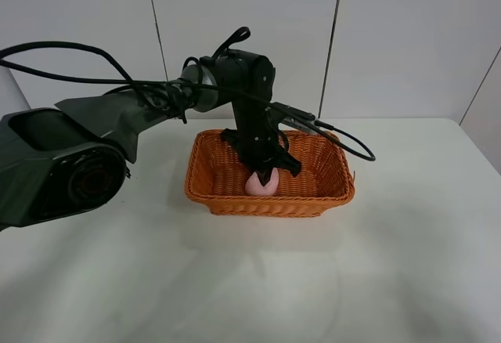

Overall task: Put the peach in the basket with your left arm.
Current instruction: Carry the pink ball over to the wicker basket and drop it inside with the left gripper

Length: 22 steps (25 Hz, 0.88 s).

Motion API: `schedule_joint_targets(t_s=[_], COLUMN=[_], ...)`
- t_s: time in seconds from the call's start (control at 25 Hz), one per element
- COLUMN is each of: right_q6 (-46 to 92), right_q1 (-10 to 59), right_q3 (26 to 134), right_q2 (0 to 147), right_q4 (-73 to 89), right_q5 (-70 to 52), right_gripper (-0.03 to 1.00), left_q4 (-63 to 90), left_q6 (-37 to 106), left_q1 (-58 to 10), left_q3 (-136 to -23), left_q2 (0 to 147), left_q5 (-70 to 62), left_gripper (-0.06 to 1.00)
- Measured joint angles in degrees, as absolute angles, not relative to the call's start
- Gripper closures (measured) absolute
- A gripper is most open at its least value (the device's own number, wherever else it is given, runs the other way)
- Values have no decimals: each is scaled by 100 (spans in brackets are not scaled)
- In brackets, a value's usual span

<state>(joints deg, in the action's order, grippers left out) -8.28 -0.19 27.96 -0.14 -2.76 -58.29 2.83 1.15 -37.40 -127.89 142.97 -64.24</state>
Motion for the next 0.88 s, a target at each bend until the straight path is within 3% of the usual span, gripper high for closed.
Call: schedule_joint_targets(t_s=[0.2,0.28,0.48,0.88], right_q6=[-828,-828,-828,-828], right_q1=[-19,-19,-19,-19], right_q3=[2796,2796,2796,2796], right_q2=[-14,-14,-14,-14], right_q4=[-276,-276,-276,-276], right_q5=[-5829,-5829,-5829,-5829], right_gripper=[27,27,27,27], left_q4=[282,277,288,288], left_q6=[115,108,114,139], left_q1=[-3740,-3721,-3583,-2865], left_q3=[-12789,-12816,-12818,-12858], left_q2=[14297,14297,14088,13175], left_q5=[-6428,-6526,-6693,-6703], left_gripper=[26,16,11,10])
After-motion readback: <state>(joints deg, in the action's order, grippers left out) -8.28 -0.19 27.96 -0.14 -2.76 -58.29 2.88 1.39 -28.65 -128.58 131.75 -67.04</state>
